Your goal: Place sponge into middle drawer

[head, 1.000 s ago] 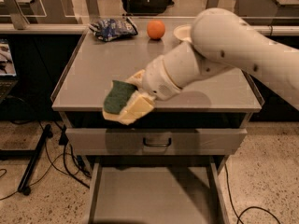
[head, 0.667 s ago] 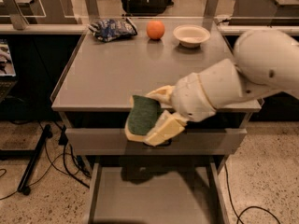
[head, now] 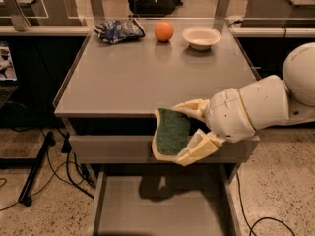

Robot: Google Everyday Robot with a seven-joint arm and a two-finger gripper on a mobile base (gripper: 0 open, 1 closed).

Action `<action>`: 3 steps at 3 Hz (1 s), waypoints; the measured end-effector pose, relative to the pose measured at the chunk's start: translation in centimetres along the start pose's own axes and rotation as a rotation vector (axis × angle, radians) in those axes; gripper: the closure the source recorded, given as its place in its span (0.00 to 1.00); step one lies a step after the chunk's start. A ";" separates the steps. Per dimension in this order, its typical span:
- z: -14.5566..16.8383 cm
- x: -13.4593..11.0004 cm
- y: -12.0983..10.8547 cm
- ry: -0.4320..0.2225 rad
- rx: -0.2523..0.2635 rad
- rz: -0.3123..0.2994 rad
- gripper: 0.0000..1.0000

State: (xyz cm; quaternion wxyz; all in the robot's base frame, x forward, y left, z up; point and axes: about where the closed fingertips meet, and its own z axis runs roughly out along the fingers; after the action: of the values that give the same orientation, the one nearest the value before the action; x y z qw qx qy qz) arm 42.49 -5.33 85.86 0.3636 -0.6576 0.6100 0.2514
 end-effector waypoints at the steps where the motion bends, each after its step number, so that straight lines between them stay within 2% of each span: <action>1: 0.8 -0.8 0.0 0.044 0.009 -0.018 1.00; 2: 3.0 2.8 0.7 0.083 0.042 0.058 1.00; 3: 7.3 9.6 1.9 0.101 0.079 0.186 1.00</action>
Offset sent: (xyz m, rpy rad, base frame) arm 0.0198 -0.0112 -0.1487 -0.0991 0.0645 -0.3378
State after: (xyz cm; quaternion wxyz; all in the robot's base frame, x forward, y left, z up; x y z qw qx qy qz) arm 42.65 -5.54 73.71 0.3333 -0.5951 0.6954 0.2261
